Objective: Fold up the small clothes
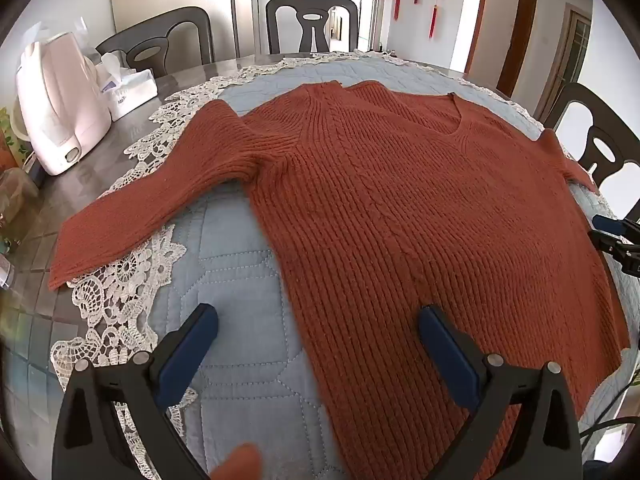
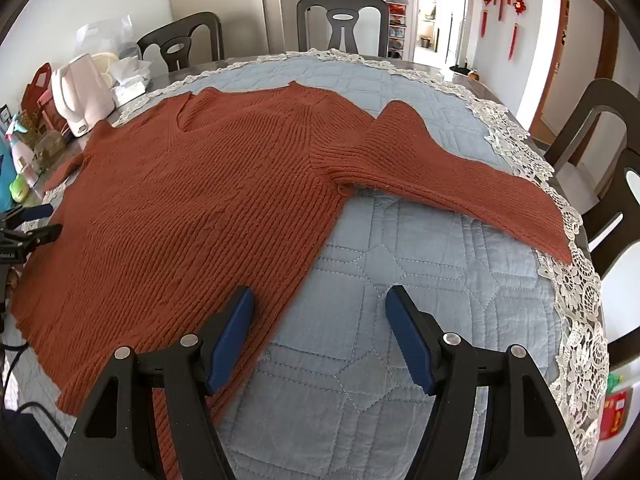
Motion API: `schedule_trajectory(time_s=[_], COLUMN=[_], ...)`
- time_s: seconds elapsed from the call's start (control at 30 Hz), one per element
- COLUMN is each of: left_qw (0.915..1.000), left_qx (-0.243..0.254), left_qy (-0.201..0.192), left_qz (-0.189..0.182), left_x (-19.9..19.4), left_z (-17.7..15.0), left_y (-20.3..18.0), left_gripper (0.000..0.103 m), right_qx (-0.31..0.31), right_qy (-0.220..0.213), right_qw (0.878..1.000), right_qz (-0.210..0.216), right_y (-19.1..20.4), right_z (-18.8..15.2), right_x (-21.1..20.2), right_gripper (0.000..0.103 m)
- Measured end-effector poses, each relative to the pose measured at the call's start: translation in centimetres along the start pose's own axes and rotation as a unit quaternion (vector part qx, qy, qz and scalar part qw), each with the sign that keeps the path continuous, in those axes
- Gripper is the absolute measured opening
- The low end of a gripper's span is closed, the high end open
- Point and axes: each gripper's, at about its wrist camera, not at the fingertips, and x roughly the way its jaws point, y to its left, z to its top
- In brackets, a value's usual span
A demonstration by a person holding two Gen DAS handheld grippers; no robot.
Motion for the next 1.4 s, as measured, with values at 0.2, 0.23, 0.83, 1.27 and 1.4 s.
schedule_trajectory(time_s=[0.2,0.23,0.83,1.27,1.4], left_qw=[1.0000,1.0000,1.0000,1.0000,1.0000], left_qx=[0.001,0.001,0.000,0.000,0.000], left_qy=[-0.001,-0.001,-0.001,-0.001,-0.001], left_qz=[0.001,0.001,0.000,0.000,0.000], left_x=[0.00,0.00,0.00,0.00,0.00], left_z=[0.00,0.00,0.00,0.00,0.00], left_y=[-0.02,-0.03,-0.01,-0.01,-0.01], left_gripper=[0.102,0.102,0.102,0.102,0.102], right_qx=[0.000,0.000,0.000,0.000,0.000], right_qy=[-0.001,-0.001,-0.001,-0.001,-0.001], right_qw=[1.000,1.000,1.000,1.000,1.000], right_qz=[0.000,0.000,0.000,0.000,0.000], right_y=[-0.02,-0.02,-0.06,-0.05,-0.05], right_z=[0.00,0.00,-0.01,0.01,0.01], right_x=[0.00,0.00,0.00,0.00,0.01], right_gripper=[0.069,0.069,0.069,0.069,0.069])
